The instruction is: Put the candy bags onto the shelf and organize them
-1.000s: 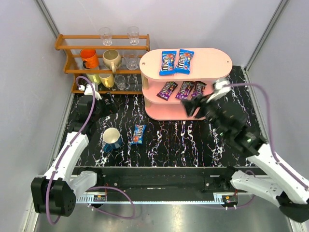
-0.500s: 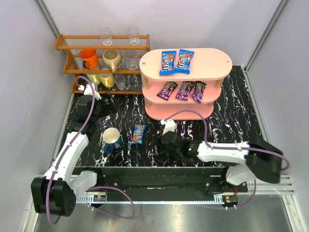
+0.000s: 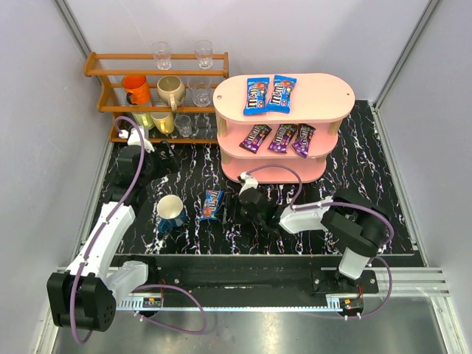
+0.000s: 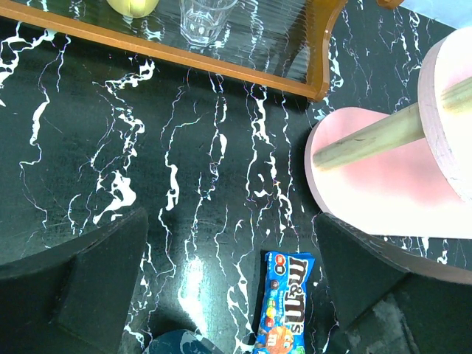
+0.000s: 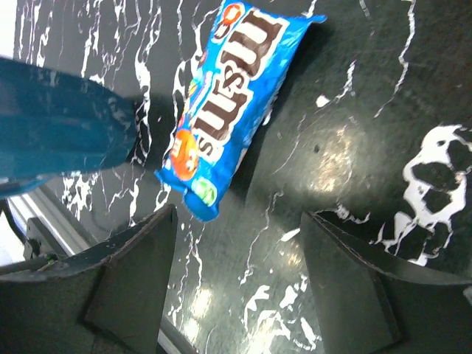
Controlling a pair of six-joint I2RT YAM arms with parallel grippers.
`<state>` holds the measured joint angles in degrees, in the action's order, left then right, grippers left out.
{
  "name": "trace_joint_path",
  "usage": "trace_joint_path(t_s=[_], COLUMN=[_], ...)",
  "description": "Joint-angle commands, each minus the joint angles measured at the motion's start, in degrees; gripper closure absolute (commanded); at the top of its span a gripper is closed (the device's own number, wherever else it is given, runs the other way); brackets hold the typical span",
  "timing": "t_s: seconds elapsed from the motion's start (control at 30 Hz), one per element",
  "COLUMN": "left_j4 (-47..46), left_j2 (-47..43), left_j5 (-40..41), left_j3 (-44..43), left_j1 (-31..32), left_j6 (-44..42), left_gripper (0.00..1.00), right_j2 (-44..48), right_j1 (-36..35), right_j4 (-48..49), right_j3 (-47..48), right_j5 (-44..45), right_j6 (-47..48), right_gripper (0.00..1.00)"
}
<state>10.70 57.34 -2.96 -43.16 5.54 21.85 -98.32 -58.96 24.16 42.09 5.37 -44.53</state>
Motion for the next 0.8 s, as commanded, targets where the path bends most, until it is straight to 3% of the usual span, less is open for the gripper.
trace_joint_path(t_s=[0.0,0.3,0.5,0.67,0.77], left_j4=[-2.26,-2.17,-2.0,-2.0,-2.0], left_j2=[-1.44,-1.62,-1.79,-1.8,-1.71], left_j5=[0.59,0.76,1.12,1.12,1.12], left_j3=[-2.02,-2.11,-2.11,-2.11,-2.11], left_j1=[-0.36,-0.36,-0.36,-0.36,-0.36], left_j6=[-0.66,-0.66,-0.84,-0.84,-0.84], left_gripper=[0.01,0.01,0.01,0.01,0.01], right_j2=[-2.92,-7.05,-9.08,-10.48,-10.75], right_j1=[2.18,2.88,2.88,2.88,2.97], right_j4=[8.09,8.18,7.04,7.04,7.48], right_j3=[0.63,3.17,4.58,5.37,5.03], right_j5=[-4.31,-7.12,-8.53,-9.32,-10.11], right_j6=[-3.98,-4.16,-3.72,-3.45,-2.76], right_gripper=[0.24,0.27,0.36,0.55,0.75])
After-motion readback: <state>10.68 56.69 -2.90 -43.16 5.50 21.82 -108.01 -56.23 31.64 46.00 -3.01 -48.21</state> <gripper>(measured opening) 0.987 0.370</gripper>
